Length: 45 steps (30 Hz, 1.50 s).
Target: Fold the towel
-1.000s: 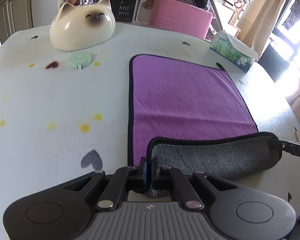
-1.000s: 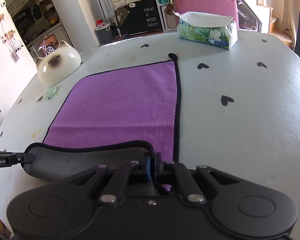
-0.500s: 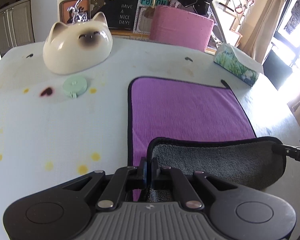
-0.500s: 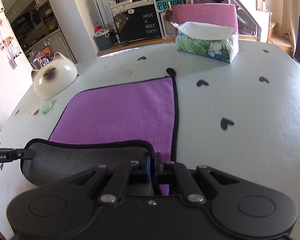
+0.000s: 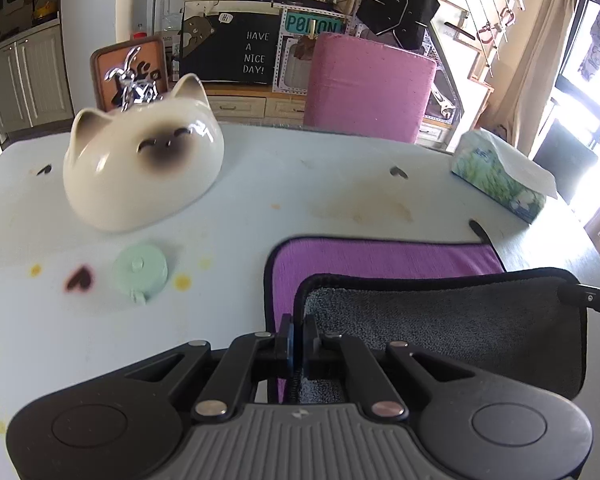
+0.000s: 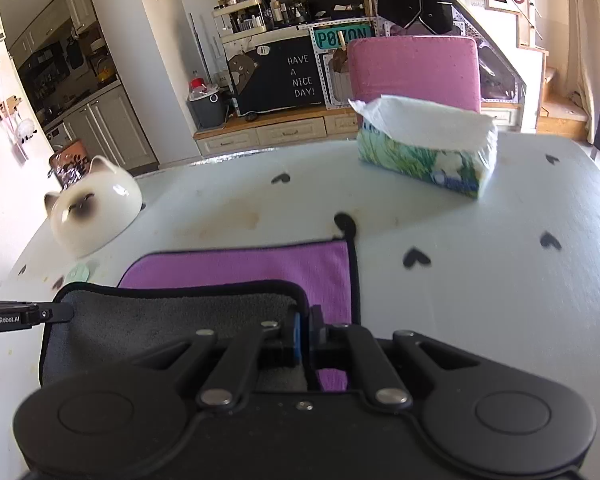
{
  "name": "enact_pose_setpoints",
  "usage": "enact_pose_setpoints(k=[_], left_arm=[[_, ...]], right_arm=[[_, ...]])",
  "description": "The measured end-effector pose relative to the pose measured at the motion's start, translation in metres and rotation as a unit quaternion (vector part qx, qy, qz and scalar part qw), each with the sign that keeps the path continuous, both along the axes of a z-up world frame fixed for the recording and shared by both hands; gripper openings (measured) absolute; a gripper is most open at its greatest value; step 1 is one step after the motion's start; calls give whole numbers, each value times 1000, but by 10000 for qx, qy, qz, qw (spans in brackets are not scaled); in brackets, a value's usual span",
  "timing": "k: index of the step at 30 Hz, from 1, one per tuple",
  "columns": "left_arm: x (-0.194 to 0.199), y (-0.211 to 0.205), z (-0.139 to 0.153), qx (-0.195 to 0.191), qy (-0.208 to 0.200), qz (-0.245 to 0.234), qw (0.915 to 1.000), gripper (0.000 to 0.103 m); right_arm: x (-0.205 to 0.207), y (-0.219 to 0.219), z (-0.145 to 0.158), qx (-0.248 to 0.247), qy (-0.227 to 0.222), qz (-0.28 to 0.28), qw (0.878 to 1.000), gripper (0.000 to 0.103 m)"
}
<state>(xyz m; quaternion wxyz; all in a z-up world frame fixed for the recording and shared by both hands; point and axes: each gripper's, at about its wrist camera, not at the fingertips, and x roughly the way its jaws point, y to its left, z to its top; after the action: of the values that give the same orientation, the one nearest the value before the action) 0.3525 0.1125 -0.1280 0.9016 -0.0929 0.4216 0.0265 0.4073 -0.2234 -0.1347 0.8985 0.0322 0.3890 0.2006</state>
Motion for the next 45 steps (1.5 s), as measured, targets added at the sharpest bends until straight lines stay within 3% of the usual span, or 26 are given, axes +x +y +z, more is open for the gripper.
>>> enact_pose_setpoints(k=[18, 33, 36, 37, 39, 40, 45], left_arm=[[86, 17, -28, 11, 316, 55, 9995, 4], [102, 18, -41, 67, 584, -14, 9983, 5], [104, 17, -41, 157, 619, 48, 9979, 14], [105, 17, -41, 176, 658, 79, 9976, 24], [106, 17, -40, 292, 744, 184, 9966, 44], [105, 17, -39, 342, 757, 210, 9963, 52], [99, 18, -36, 313, 793, 171, 9962, 63]], right_arm=[[85, 23, -17, -91, 205, -74, 9997, 4], [112, 31, -44, -220, 551, -189, 9981, 5], [114, 34, -47, -321, 564, -221, 9976, 12], [114, 34, -48, -367, 548, -237, 9975, 16], [112, 34, -47, -413, 510, -204, 9976, 43], [110, 33, -44, -429, 460, -187, 9978, 48], [106, 30, -38, -440, 421, -180, 9980, 53]])
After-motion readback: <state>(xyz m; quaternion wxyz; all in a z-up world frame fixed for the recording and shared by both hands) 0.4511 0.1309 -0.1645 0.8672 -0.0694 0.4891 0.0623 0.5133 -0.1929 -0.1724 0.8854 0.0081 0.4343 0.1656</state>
